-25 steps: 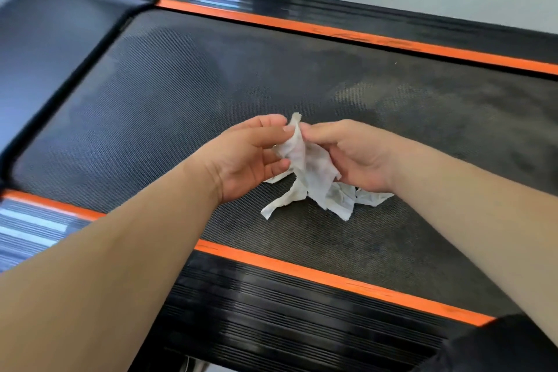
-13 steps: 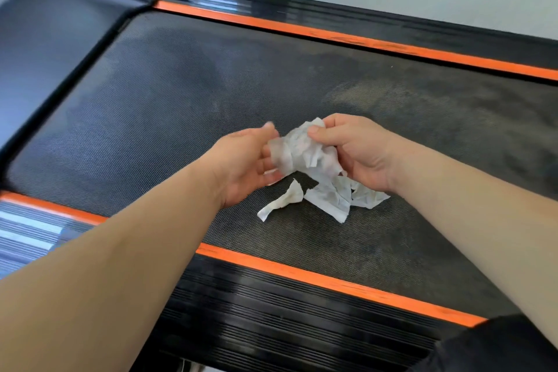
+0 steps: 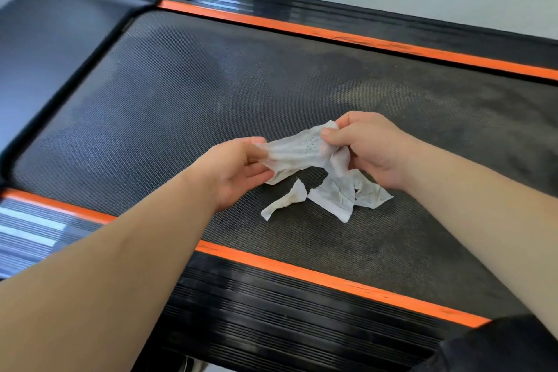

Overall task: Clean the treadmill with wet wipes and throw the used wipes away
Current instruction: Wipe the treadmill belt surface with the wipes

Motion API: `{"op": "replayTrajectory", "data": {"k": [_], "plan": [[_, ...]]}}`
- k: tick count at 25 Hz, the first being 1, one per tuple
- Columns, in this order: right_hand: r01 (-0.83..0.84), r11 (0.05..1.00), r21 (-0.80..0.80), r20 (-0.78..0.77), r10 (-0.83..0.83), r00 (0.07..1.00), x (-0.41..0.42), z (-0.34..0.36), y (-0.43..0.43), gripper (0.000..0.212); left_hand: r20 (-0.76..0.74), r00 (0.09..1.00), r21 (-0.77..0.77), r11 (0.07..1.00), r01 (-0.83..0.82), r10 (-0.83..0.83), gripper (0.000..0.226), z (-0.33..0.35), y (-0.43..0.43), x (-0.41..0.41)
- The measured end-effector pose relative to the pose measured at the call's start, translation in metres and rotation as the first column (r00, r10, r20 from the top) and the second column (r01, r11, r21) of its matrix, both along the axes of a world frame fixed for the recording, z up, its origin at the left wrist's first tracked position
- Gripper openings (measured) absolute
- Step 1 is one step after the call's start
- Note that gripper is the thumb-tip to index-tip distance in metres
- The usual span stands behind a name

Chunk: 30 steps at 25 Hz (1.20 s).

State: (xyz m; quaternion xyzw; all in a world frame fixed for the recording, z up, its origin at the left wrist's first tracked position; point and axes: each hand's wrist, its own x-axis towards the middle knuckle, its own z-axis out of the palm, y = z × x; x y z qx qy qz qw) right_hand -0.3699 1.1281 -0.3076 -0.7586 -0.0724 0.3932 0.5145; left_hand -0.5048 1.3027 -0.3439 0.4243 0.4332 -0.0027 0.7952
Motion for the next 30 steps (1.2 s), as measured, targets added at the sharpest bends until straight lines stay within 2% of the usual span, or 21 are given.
{"op": "replayTrajectory", "data": {"k": [2,4,6,9,10,12,15,16,17,19,20,21,22,23,24,25,26,27,28,30], "plan": [[0.009,1.0,-0.027,0.072,-0.007,0.997,-0.002,0.0,0.001,0.007,0.035,0.994,-0.065,0.992,-0.106,0.108,0.026,0.004,0.002,0.006],[0.029,1.0,-0.006,0.104,-0.028,0.994,-0.009,0.001,0.009,0.007,0.04,0.984,-0.019,0.985,-0.171,0.172,0.031,0.006,0.004,0.008],[0.034,0.997,0.069,0.052,-0.038,0.998,-0.022,0.003,0.026,0.006,-0.003,0.985,0.17,0.971,-0.17,0.173,0.031,0.008,0.013,0.004],[0.002,0.982,0.189,-0.17,0.031,0.985,-0.047,0.003,0.046,0.004,-0.081,0.982,0.43,0.895,-0.119,0.169,0.024,0.012,0.039,-0.008],[-0.039,0.987,0.156,-0.214,0.072,0.974,-0.055,-0.002,0.046,0.005,-0.123,0.982,0.502,0.862,-0.066,0.147,0.023,0.012,0.047,-0.014],[-0.147,0.989,-0.011,-0.227,0.141,0.964,-0.066,-0.011,0.037,0.006,-0.266,0.963,0.604,0.785,0.138,0.035,0.02,0.008,0.052,-0.025],[-0.247,0.933,-0.261,-0.144,0.215,0.966,-0.071,-0.013,0.018,0.023,-0.499,0.86,0.605,0.67,0.431,-0.102,0.02,-0.006,0.037,-0.033],[-0.27,0.909,-0.318,-0.086,0.256,0.963,-0.069,-0.009,0.013,0.021,-0.571,0.816,0.645,0.569,0.51,-0.084,0.026,-0.01,0.032,-0.033],[-0.283,0.888,-0.363,-0.008,0.3,0.954,-0.066,-0.007,0.009,0.015,-0.619,0.784,0.7,0.42,0.578,-0.048,0.032,-0.01,0.027,-0.034],[-0.244,0.856,-0.456,0.24,0.382,0.892,-0.054,-0.004,-0.003,0.006,-0.591,0.806,0.803,0.066,0.592,-0.041,0.033,-0.007,0.017,-0.04],[-0.197,0.837,-0.51,0.39,0.429,0.814,-0.048,-0.005,-0.012,0.009,-0.561,0.822,0.827,-0.117,0.55,-0.1,0.027,-0.009,0.011,-0.043],[-0.151,0.812,-0.564,0.504,0.483,0.716,-0.042,-0.01,-0.021,0.015,-0.564,0.803,0.815,-0.285,0.504,-0.191,0.02,-0.012,0.006,-0.048],[-0.143,0.784,-0.605,0.555,0.543,0.63,-0.042,-0.015,-0.031,0.024,-0.593,0.753,0.784,-0.42,0.458,-0.286,0.016,-0.021,0.001,-0.056],[-0.174,0.74,-0.65,0.566,0.624,0.539,-0.045,-0.023,-0.041,0.035,-0.619,0.698,0.761,-0.498,0.417,-0.361,0.017,-0.033,-0.004,-0.066],[-0.233,0.669,-0.706,0.529,0.717,0.454,-0.052,-0.036,-0.051,0.05,-0.636,0.649,0.753,-0.521,0.402,-0.418,0.023,-0.046,-0.006,-0.076],[-0.295,0.565,-0.771,0.448,0.809,0.379,-0.059,-0.049,-0.06,0.066,-0.65,0.606,0.751,-0.514,0.415,-0.46,0.032,-0.056,-0.007,-0.084],[-0.342,0.46,-0.819,0.347,0.873,0.343,-0.067,-0.061,-0.068,0.075,-0.668,0.566,0.741,-0.504,0.444,-0.483,0.042,-0.063,-0.006,-0.089],[-0.391,0.372,-0.842,0.239,0.907,0.348,-0.073,-0.071,-0.075,0.078,-0.694,0.53,0.719,-0.497,0.485,-0.487,0.051,-0.067,-0.005,-0.09],[-0.432,0.325,-0.841,0.167,0.916,0.365,-0.076,-0.079,-0.081,0.078,-0.714,0.505,0.7,-0.494,0.516,-0.486,0.057,-0.067,-0.004,-0.089],[-0.449,0.326,-0.832,0.171,0.92,0.352,-0.075,-0.079,-0.083,0.082,-0.73,0.498,0.683,-0.534,0.499,-0.468,0.059,-0.064,-0.003,-0.082]]}}
